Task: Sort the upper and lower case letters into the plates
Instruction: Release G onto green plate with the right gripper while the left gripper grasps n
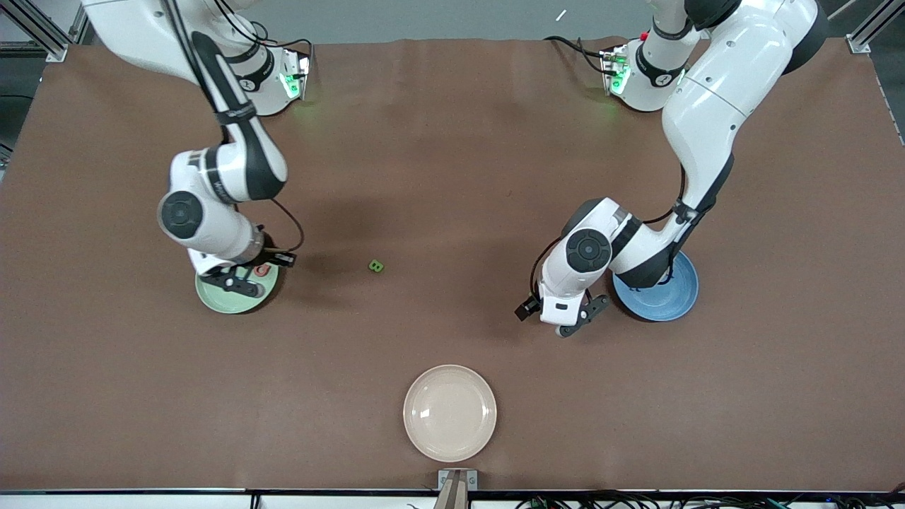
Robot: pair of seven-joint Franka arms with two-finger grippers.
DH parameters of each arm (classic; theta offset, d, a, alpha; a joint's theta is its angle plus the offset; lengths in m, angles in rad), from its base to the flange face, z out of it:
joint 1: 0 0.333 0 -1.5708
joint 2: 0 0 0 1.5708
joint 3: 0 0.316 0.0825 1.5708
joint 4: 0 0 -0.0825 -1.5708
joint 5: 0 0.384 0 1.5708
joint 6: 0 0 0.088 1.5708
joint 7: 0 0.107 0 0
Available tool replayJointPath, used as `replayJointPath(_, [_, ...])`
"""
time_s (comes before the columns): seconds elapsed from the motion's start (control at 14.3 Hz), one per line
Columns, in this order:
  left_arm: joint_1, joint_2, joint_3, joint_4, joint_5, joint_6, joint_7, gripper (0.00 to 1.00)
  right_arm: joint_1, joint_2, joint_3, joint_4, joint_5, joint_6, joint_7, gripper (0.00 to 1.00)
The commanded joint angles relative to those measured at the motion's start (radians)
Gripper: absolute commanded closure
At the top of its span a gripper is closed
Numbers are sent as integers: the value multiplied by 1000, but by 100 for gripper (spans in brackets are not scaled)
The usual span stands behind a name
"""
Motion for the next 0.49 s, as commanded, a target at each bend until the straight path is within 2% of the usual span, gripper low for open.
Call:
replayJointPath(0.0, [-53, 18, 44, 20, 20, 11, -35, 5, -113, -29, 18, -42, -14, 9, -193, 100])
replayJointPath(0.14, [-57, 19, 48, 12, 21, 11, -46, 18, -162, -21, 16, -50, -23, 17, -308, 99])
replayJointPath(0.21, [-55, 21, 48, 8, 21, 10, -49, 26, -180, -21, 16, -54, -55, 32, -338, 99])
replayJointPath(0.42, [-55, 22, 48, 8, 21, 11, -49, 47, -231, -15, 18, -118, -111, 144, -396, 99])
